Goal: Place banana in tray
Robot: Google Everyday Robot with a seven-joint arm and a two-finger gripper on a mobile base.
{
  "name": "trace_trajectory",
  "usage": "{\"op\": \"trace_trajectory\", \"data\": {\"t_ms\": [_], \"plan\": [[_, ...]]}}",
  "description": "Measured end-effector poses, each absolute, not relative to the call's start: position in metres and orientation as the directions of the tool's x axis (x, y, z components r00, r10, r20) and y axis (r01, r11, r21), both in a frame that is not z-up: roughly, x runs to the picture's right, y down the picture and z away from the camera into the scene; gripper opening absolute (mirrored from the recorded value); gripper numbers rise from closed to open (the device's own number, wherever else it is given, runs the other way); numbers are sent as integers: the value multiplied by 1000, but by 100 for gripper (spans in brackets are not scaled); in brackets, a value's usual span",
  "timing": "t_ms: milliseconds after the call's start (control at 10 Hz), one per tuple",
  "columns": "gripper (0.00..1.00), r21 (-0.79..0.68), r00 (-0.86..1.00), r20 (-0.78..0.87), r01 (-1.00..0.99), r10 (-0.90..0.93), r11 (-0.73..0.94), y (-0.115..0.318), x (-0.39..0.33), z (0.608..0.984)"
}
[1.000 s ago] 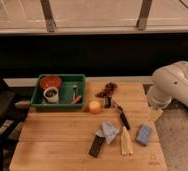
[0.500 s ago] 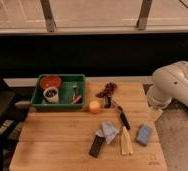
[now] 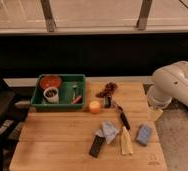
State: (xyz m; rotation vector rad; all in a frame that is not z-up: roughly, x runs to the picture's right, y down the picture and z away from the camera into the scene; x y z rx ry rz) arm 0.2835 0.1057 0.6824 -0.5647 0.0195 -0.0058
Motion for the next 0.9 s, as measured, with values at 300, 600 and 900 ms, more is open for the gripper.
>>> {"op": "trace_trajectory", "data": {"t_ms": [300, 600, 900], "plan": [[65, -510, 956, 175, 293, -236, 808, 122, 259, 680], [65, -463, 871, 306, 489, -385, 739, 150, 228, 672], [65, -439, 843, 340, 534, -416, 723, 159, 218, 671]]}}
